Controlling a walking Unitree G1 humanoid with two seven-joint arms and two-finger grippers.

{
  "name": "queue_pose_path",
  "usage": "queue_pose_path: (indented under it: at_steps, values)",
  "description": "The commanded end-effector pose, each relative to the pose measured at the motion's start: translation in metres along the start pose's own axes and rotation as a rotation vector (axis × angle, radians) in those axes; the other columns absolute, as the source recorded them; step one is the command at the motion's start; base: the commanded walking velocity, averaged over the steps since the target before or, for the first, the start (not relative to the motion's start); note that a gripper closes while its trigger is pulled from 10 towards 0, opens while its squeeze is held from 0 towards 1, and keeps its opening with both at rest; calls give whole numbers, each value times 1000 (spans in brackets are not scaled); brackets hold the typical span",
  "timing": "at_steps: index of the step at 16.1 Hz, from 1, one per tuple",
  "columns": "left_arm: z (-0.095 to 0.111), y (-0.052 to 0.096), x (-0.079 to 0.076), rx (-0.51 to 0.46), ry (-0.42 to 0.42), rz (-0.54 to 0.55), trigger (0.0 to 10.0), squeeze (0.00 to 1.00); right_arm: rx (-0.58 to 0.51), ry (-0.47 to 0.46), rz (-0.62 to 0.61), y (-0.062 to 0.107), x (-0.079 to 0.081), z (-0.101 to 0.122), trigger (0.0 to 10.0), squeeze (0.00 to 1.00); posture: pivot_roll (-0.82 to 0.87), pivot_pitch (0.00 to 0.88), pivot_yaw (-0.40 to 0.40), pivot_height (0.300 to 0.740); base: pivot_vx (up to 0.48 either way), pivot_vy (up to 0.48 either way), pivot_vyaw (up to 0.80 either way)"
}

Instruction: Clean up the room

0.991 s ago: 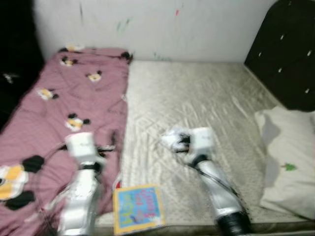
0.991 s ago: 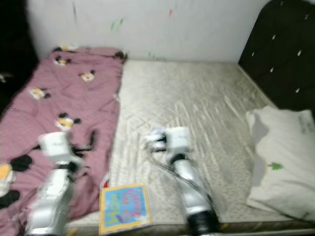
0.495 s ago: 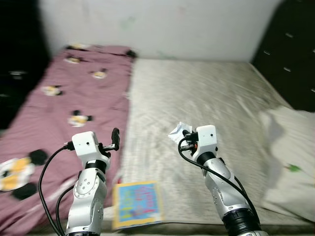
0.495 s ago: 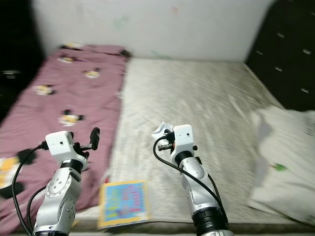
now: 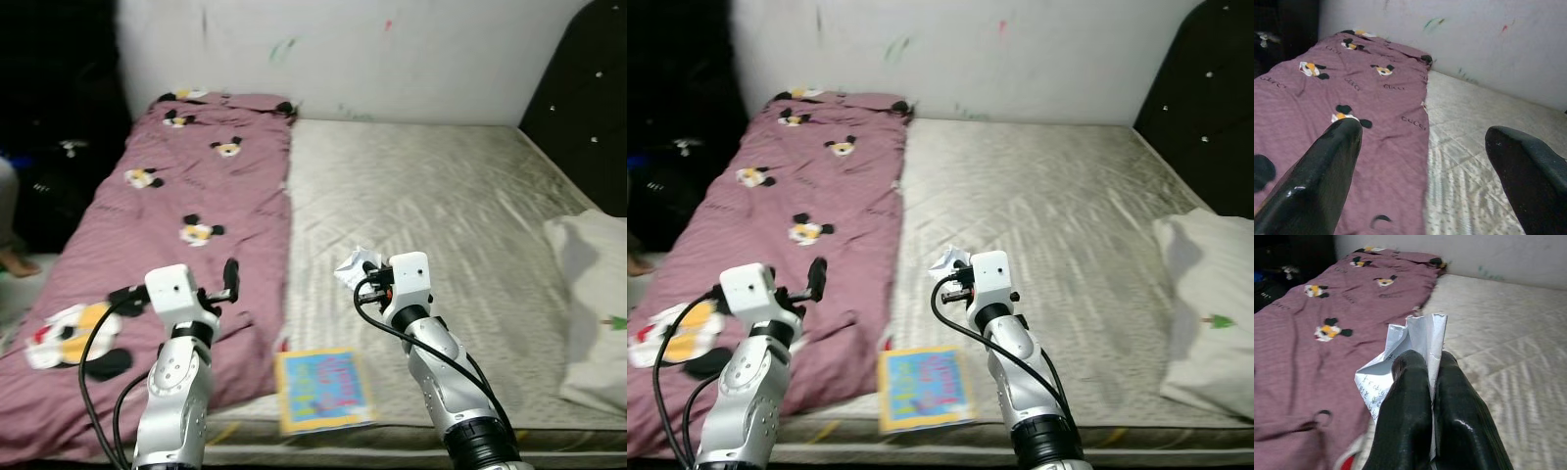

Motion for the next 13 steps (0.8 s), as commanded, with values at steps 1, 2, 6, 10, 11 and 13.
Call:
queue_pose_path:
  at_steps: [1,2,6,10,11,13]
  values:
    - [0,1,8,1,-11,23,10000,0,-20,5,29,-4,10,7,10000,0,10,21,-40,740,0,480,0]
    - [0,1,8,0,-11,23,10000,0,-20,5,29,-4,10,7,10000,0,11,20,-42,740,0,480,0]
    - [0,1,7,-4,-8,26,10000,0,-16,2,35,-4,9,6,10000,0,12,17,-45,740,0,480,0]
    - [1,1,8,-5,-7,27,10000,0,-18,0,37,-5,10,7,10000,0,12,17,-45,740,0,480,0]
    - [0,1,7,-4,-7,27,10000,0,-17,0,38,-5,10,7,10000,0,12,13,-47,740,0,480,0]
    - [0,0,7,-2,-7,28,10000,0,-17,2,40,-5,10,6,10000,0,13,11,-46,740,0,480,0]
Point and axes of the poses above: a point about 5 cm out from each wrist's last joint towards the gripper, its own y axis pointing back from the gripper into the wrist, its own z axis along the axis of the wrist's last joint, x = y × z, the point moved 6 cm from there along -y, pointing out of the wrist towards the gripper, and after that the axes turned 7 degrees about -y, right-handed, at the moved point
